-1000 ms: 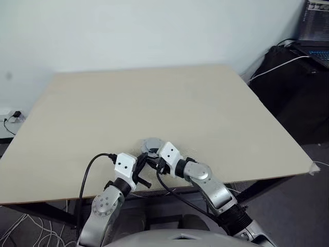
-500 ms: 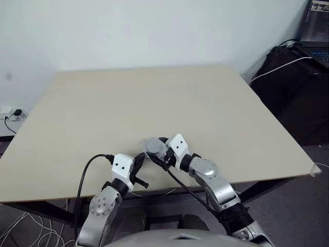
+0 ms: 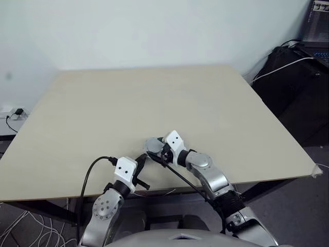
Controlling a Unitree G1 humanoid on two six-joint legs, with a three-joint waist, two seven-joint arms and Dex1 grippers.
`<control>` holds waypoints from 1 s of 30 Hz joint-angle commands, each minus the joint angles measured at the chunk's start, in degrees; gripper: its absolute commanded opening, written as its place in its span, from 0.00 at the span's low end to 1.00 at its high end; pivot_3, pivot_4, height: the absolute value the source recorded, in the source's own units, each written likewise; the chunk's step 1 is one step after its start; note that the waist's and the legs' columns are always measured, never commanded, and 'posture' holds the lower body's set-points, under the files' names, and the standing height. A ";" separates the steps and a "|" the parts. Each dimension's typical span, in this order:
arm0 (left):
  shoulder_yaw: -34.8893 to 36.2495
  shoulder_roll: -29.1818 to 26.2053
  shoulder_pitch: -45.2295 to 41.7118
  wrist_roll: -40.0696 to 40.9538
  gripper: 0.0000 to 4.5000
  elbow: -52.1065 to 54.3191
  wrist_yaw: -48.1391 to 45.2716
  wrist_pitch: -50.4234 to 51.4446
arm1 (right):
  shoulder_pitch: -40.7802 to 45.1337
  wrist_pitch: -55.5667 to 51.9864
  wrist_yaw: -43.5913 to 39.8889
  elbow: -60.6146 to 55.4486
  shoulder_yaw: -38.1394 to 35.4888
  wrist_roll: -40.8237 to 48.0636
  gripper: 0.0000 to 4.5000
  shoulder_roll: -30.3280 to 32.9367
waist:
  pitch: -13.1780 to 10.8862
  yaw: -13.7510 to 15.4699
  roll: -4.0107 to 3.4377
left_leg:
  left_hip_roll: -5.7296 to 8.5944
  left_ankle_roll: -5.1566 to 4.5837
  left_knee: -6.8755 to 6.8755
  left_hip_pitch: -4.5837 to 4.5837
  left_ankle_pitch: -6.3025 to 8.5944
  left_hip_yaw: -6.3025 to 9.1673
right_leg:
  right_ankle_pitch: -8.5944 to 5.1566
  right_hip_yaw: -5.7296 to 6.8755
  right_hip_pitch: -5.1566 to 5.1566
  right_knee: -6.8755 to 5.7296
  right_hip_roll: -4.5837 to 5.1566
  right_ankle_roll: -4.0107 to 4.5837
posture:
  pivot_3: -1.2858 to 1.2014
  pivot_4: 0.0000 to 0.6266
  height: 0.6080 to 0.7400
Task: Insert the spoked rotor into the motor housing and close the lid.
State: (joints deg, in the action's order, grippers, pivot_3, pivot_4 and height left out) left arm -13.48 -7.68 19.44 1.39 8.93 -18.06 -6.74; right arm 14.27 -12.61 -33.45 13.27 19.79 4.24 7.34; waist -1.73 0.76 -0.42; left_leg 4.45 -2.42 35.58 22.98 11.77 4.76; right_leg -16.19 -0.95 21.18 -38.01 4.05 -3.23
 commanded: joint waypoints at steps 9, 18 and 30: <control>0.97 1.87 1.70 2.11 0.00 -4.55 0.56 -6.75 | 4.72 2.58 -1.91 5.49 -0.93 -0.97 0.91 -0.97 | 0.01 -0.02 0.00 | 0.00 0.00 0.00 0.00 0.00 0.00 | 0.01 0.01 0.01 -0.01 -0.01 -0.01 | 0.52 0.00 1.00; -2.60 3.51 4.00 1.83 0.00 -0.35 0.92 -4.66 | 7.44 1.34 -2.43 9.45 -1.68 -1.63 0.91 -0.48 | 0.02 -0.04 -0.03 | 0.00 0.00 0.01 0.00 0.00 0.00 | 0.01 0.01 0.00 -0.02 -0.01 0.00 | 0.52 0.00 1.00; -7.99 5.25 5.32 -1.59 0.00 7.08 5.14 1.85 | 6.81 -0.52 -3.34 8.41 -1.27 -2.28 1.00 0.43 | 0.06 -0.04 -0.09 | 0.01 0.00 0.02 -0.01 0.00 -0.01 | 0.01 0.01 0.00 -0.02 -0.01 -0.01 | 0.52 0.00 1.00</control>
State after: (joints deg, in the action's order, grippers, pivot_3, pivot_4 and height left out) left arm -20.85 -2.50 25.07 0.10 12.50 -13.46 -5.48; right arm 20.97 -12.85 -36.37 23.63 18.66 2.28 7.69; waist -1.67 0.72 -0.51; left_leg 4.46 -2.42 35.60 22.97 11.77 4.75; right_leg -16.19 -0.94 21.17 -38.04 4.04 -3.25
